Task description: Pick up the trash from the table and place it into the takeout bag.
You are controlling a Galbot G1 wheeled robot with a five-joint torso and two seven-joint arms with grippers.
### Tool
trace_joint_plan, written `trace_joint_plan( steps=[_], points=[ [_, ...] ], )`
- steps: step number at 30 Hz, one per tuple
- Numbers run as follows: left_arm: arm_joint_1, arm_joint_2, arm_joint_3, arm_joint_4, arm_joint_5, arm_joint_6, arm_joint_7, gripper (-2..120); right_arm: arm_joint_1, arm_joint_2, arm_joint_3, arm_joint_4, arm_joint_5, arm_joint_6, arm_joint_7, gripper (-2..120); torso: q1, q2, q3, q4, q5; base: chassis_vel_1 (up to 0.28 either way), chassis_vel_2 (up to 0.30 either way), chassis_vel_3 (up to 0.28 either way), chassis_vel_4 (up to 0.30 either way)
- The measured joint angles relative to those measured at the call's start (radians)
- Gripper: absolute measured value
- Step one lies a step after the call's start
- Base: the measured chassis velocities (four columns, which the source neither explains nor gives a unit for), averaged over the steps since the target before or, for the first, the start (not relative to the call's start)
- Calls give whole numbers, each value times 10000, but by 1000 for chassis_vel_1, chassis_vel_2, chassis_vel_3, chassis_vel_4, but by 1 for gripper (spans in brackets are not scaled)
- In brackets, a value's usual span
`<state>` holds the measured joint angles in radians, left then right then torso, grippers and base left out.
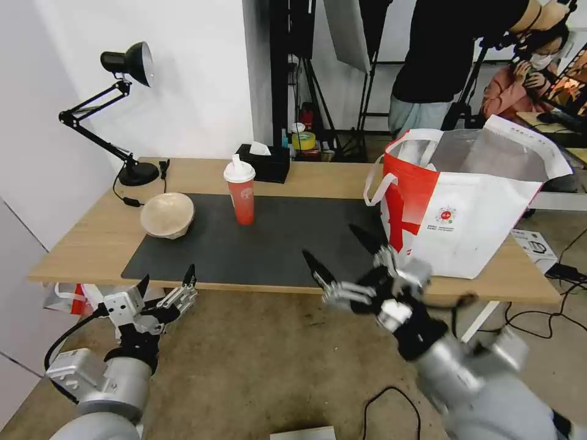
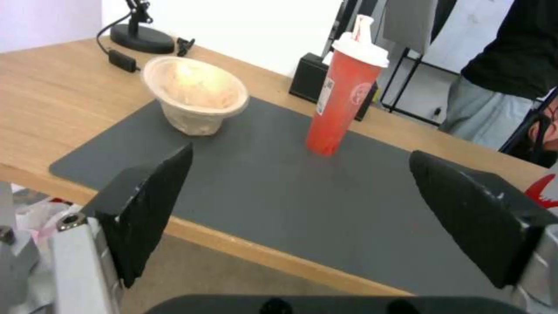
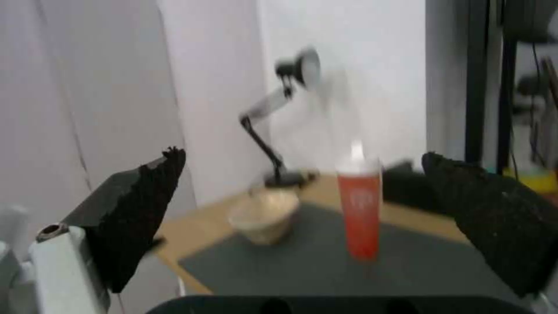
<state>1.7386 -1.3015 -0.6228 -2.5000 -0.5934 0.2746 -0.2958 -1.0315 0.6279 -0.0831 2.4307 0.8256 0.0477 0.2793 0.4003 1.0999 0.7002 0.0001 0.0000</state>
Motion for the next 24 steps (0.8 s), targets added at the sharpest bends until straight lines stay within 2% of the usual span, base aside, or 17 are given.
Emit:
trace_joint_plan(
  steps=[2,4,5,9,14,24],
  points=[
    [1,1,-57,0,15,0,15,100,924,119,-708,-321,159,-435,350,100,-2,1,-1,-1,0,0,0,0,0],
    [0,5,-97,0,20,-2,17,100,2188,264,-1399,-706,951,-873,658,100,-1,0,-1,-2,1,0,0,0,0],
    [0,5,-97,0,20,-2,17,100,2188,264,-1399,-706,951,-873,658,100,-1,0,-1,-2,1,0,0,0,0],
    [12,-71,-105,0,109,-16,17,100,3910,778,-1856,-1406,2239,-1916,898,100,0,0,-1,0,-2,0,0,0,0],
    [72,-146,-107,0,158,-42,22,100,4854,1130,-2327,-1997,2554,-2583,1045,100,0,0,-1,0,-1,0,0,0,0],
    [236,-318,-73,0,368,-76,56,100,7331,2591,-3398,-3272,3354,-4097,2058,100,-3,0,-2,0,-1,0,0,0,0]
  ],
)
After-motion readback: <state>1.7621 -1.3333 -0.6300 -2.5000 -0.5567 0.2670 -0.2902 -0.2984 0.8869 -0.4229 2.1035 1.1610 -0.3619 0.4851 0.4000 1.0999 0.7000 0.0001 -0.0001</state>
